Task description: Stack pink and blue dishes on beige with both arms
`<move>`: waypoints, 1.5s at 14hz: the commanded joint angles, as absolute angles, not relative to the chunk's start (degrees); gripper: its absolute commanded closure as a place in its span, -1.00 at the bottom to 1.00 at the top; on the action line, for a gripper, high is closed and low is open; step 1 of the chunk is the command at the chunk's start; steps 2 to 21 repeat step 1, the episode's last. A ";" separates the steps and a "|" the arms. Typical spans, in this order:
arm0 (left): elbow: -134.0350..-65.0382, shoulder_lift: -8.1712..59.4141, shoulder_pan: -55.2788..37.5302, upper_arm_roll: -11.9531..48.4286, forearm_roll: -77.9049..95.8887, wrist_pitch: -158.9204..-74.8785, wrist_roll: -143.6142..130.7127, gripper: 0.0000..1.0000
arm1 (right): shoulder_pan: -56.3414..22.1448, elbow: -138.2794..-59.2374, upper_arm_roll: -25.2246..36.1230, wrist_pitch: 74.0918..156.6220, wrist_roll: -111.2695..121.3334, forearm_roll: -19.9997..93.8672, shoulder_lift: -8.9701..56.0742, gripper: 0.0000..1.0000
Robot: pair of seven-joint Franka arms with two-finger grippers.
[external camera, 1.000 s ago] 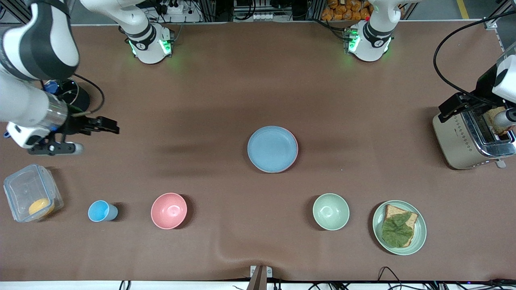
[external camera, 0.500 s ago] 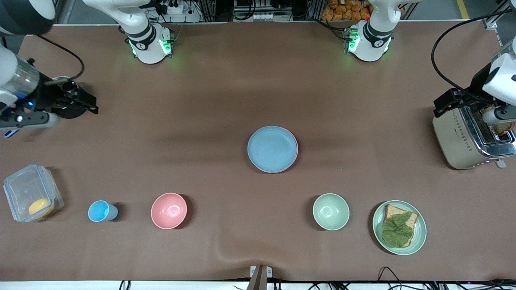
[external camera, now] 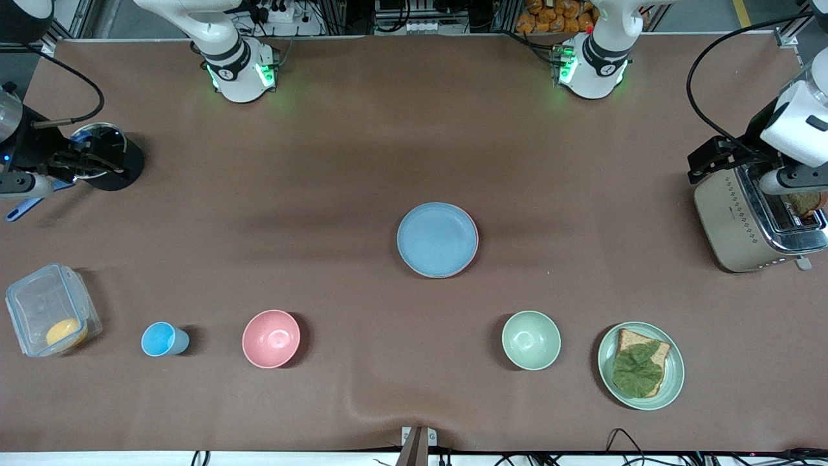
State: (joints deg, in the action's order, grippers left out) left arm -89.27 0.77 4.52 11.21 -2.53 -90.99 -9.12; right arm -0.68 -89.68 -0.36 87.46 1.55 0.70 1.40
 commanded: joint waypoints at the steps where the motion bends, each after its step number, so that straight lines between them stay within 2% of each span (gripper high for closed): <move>1: -88.24 0.44 4.74 12.12 -1.32 -89.65 -7.91 -1.00 | 1.06 -88.50 -1.85 87.28 2.29 -0.53 1.93 -1.00; 21: -88.24 0.44 4.74 12.12 -1.32 -89.65 -7.91 -1.00 | 1.06 -88.50 -1.85 87.28 2.29 -0.53 1.93 -1.00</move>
